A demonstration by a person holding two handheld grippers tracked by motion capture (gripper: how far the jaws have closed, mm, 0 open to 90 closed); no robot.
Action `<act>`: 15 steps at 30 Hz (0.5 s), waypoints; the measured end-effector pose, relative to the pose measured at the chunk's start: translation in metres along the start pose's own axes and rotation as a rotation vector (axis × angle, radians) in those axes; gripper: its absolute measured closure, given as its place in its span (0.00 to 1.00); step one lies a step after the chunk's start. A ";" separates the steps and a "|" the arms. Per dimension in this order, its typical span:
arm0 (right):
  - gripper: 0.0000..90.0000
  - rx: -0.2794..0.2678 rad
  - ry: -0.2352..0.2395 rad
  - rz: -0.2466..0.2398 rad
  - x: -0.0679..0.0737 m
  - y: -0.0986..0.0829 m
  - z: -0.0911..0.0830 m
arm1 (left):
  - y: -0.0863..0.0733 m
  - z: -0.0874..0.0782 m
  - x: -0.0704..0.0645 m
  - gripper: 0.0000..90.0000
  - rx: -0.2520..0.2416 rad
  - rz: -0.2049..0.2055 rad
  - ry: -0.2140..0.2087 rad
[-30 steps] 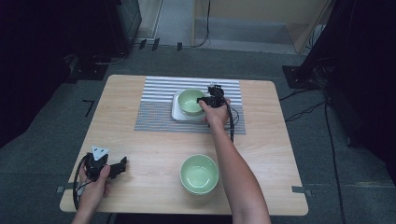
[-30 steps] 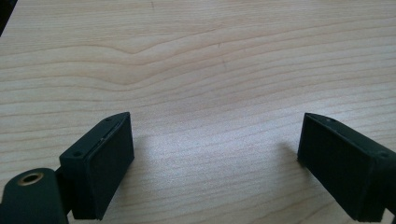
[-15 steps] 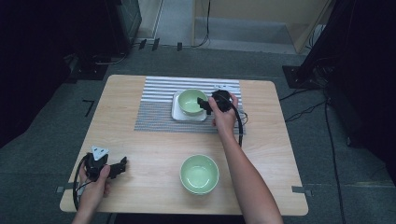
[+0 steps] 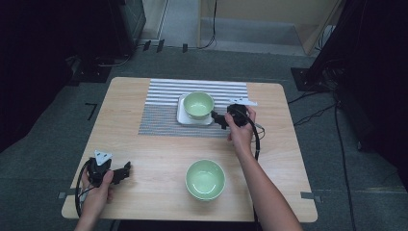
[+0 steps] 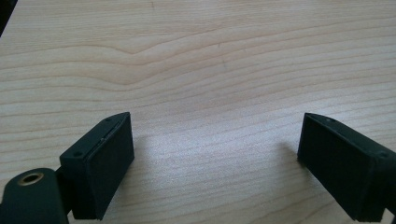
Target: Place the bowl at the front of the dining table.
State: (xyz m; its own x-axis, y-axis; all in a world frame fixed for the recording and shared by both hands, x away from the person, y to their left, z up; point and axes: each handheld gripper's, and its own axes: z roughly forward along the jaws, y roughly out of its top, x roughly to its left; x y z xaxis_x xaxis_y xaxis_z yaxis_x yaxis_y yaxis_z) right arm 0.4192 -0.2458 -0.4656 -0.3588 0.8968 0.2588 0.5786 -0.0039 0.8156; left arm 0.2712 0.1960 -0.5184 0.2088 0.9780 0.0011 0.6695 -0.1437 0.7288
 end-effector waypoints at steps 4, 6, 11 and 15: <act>0.23 -0.006 -0.002 -0.003 -0.002 -0.004 -0.010 | 0.000 0.000 0.000 0.11 0.000 0.000 0.000; 0.22 -0.012 -0.011 -0.011 -0.003 -0.008 -0.017 | 0.000 0.000 0.000 0.11 0.000 0.000 0.000; 0.22 -0.025 -0.022 -0.023 -0.005 -0.017 -0.034 | 0.000 0.000 0.000 0.11 0.000 0.000 0.000; 0.22 -0.024 -0.035 -0.037 -0.004 -0.023 -0.041 | 0.000 0.000 0.000 0.11 0.000 0.000 0.000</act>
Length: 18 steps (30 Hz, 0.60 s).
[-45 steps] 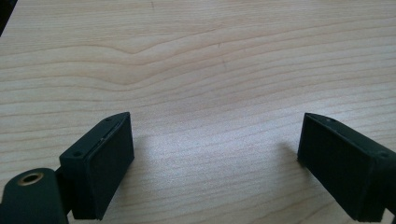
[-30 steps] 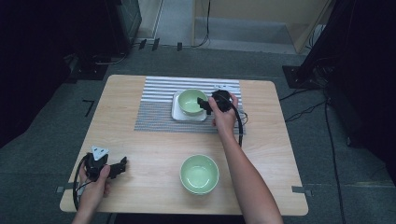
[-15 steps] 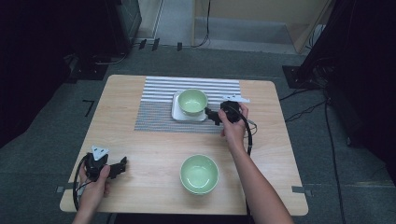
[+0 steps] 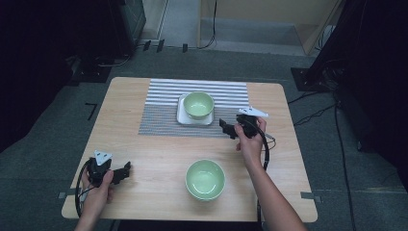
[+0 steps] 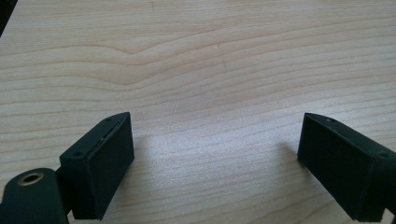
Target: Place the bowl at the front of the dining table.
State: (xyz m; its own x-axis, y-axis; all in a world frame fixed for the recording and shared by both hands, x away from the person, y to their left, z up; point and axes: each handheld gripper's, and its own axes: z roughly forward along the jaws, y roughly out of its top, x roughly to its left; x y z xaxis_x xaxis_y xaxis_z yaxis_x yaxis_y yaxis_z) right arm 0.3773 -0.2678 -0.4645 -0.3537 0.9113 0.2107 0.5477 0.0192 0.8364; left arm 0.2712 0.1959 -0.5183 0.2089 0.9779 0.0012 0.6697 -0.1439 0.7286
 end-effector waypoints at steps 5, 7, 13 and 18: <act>0.21 0.001 -0.020 -0.022 0.000 -0.011 -0.010 | 0.000 0.000 0.000 0.11 0.000 0.000 0.000; 0.21 0.009 -0.034 -0.031 0.001 -0.015 -0.014 | 0.000 0.000 0.000 0.11 0.000 0.000 0.000; 0.21 0.006 -0.063 -0.065 0.001 -0.026 -0.029 | 0.000 0.000 0.000 0.11 0.001 0.000 0.000; 0.21 0.005 -0.074 -0.063 -0.002 -0.037 -0.042 | 0.000 0.000 0.000 0.11 0.000 0.000 0.000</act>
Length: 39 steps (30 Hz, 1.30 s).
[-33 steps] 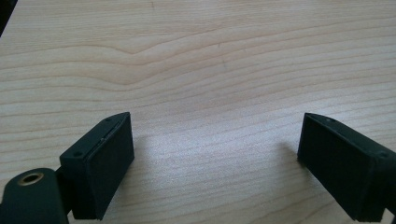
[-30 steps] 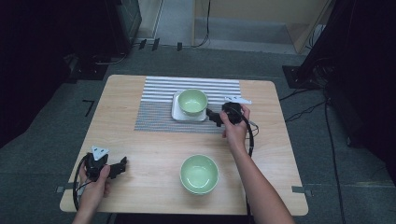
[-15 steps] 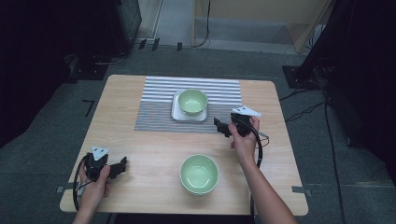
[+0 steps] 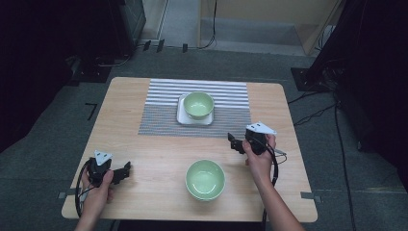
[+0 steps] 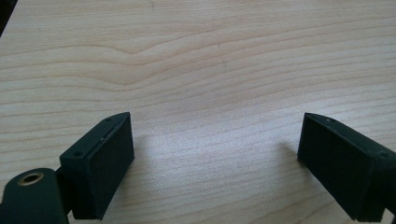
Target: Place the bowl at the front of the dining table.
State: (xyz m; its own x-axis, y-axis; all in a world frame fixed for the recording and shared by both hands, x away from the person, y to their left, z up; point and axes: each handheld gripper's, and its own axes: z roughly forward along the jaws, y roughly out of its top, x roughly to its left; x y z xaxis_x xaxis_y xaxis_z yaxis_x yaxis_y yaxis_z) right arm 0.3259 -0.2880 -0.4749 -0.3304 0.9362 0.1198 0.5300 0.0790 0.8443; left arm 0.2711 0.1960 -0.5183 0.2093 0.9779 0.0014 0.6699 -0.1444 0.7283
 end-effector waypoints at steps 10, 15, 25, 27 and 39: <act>0.21 0.008 -0.018 0.048 -0.014 -0.025 -0.020 | 0.000 0.000 0.000 0.11 -0.001 -0.001 0.000; 0.21 0.004 -0.034 0.071 -0.020 -0.037 -0.031 | 0.000 0.000 0.000 0.11 -0.001 0.000 0.000; 0.21 0.025 -0.075 0.094 -0.034 -0.059 -0.049 | 0.000 0.000 0.000 0.11 -0.001 0.000 0.000; 0.21 0.034 -0.081 0.092 -0.037 -0.065 -0.053 | 0.000 0.000 0.000 0.11 -0.001 0.000 0.000; 0.21 0.073 -0.136 0.118 -0.055 -0.091 -0.075 | 0.000 0.000 0.000 0.11 0.000 0.000 0.000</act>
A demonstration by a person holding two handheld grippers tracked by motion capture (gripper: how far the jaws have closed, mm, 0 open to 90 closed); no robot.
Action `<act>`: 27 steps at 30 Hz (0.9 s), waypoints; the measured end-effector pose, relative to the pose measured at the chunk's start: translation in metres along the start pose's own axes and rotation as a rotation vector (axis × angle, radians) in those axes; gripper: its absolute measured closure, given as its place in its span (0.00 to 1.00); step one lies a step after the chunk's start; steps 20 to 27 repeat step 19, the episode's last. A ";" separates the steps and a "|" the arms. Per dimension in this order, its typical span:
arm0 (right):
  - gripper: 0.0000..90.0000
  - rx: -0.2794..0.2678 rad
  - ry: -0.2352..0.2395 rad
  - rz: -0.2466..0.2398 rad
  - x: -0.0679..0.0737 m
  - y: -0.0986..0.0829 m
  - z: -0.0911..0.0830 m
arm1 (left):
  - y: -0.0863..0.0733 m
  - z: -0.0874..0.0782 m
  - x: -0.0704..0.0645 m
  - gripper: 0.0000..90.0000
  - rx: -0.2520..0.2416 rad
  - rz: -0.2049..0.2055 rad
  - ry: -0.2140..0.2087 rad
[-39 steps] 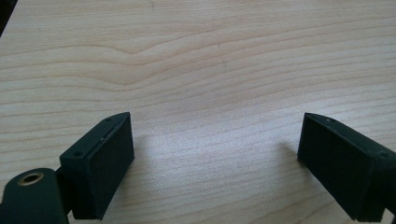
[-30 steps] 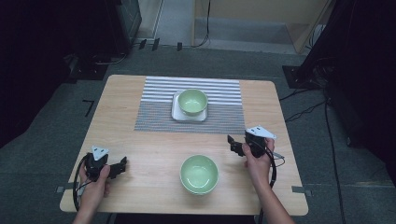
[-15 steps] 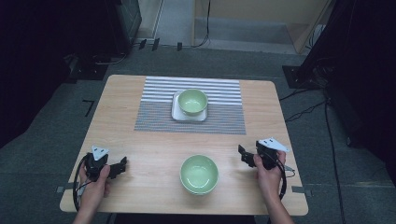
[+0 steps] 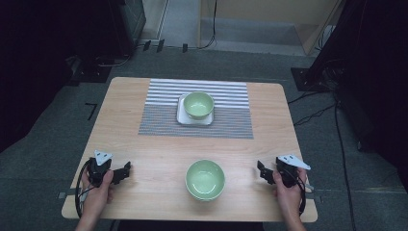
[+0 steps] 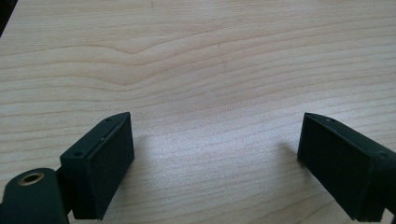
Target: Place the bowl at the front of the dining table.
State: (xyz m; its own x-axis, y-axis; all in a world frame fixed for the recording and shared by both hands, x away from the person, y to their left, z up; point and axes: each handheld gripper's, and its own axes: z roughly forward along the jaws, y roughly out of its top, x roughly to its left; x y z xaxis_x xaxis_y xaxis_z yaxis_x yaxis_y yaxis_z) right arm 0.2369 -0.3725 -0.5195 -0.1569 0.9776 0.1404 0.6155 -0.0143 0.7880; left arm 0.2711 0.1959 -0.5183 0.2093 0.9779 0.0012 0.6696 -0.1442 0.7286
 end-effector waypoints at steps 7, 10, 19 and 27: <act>0.21 0.024 -0.043 0.002 -0.010 -0.008 -0.009 | 0.000 0.000 0.000 0.11 0.000 0.000 0.000; 0.21 0.047 -0.058 0.005 -0.011 -0.010 -0.010 | 0.000 0.000 0.000 0.11 0.000 -0.001 0.000; 0.14 0.093 -0.115 -0.052 -0.009 -0.013 -0.011 | 0.000 0.000 0.000 0.11 0.000 0.000 0.000; 0.14 0.093 -0.115 -0.052 -0.009 -0.013 -0.011 | 0.000 0.000 0.000 0.11 0.000 0.000 0.000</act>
